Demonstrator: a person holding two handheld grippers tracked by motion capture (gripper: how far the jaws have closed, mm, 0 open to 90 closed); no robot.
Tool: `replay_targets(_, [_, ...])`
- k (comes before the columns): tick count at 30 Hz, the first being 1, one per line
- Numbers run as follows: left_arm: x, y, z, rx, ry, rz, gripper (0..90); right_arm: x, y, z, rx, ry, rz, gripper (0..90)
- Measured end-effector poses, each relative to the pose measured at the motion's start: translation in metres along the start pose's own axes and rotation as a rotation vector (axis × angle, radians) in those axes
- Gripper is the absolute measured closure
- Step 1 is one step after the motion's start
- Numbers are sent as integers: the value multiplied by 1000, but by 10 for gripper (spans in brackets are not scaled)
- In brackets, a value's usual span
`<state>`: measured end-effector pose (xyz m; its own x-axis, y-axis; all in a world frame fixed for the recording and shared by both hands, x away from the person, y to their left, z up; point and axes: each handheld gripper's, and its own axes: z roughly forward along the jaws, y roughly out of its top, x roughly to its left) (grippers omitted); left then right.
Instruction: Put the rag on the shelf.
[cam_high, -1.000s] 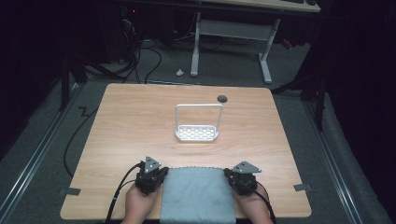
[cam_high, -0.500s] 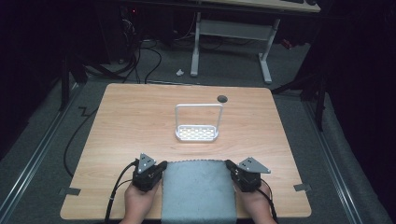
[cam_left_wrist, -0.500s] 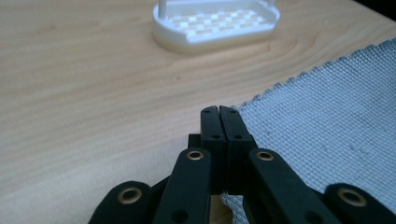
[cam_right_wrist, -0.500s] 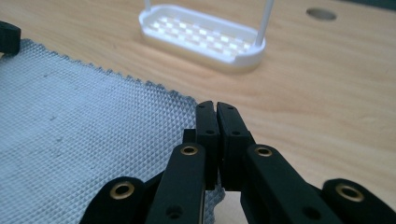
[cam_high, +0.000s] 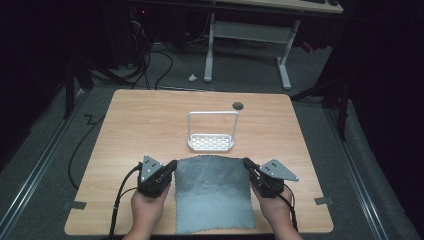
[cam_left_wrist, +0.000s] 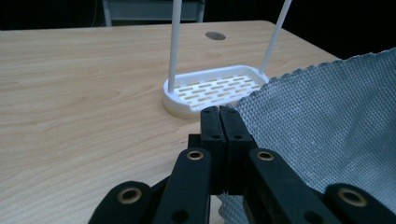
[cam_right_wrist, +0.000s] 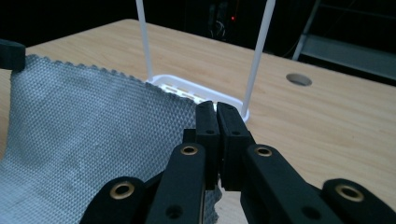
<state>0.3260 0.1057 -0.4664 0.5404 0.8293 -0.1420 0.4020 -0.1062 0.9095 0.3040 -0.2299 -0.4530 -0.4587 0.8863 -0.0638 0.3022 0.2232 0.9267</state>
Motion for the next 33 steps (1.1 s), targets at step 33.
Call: replay_targets(33, [-2, 79, -23, -183, 19, 64, 893, -15, 75, -19, -180, -20, -8, 892])
